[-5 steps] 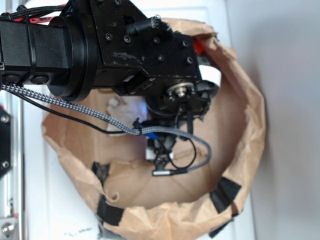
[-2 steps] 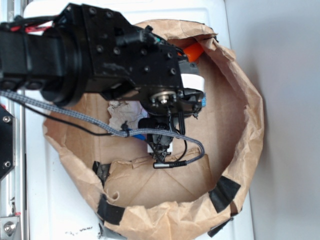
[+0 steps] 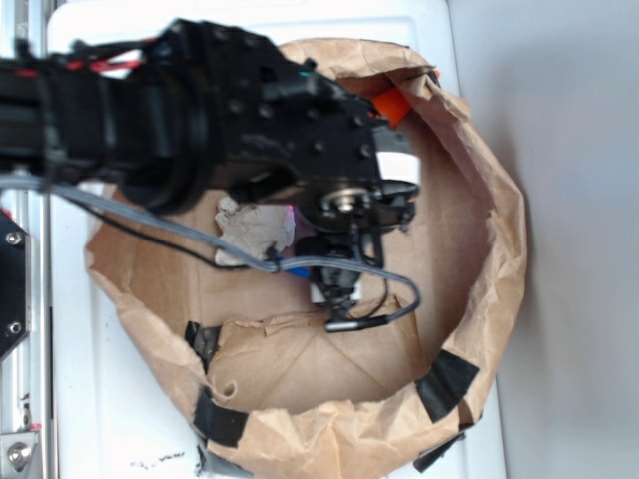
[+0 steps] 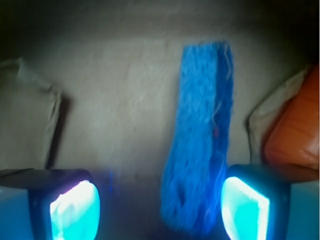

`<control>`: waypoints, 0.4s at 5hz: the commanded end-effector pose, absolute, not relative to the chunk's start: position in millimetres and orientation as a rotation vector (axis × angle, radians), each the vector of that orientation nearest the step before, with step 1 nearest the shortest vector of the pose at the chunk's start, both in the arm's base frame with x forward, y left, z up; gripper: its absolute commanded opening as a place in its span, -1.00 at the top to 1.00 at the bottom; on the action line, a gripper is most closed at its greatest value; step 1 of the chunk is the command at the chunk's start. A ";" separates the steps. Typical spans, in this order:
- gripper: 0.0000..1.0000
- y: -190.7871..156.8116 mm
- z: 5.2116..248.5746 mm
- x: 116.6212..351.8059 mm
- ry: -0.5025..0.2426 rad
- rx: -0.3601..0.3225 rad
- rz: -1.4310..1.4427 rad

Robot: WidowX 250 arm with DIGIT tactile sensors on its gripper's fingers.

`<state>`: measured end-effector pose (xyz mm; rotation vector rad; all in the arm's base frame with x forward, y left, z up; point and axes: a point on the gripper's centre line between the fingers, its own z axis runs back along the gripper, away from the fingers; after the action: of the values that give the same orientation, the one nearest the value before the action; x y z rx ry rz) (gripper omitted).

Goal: Grab the blue sponge.

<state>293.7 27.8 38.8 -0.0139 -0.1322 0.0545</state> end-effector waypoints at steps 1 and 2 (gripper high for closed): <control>0.96 18.9 45.3 309.7 -0.188 0.021 0.097; 0.87 18.3 46.1 308.1 -0.191 0.021 0.102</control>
<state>299.0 26.0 35.2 0.0246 -0.1410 0.1110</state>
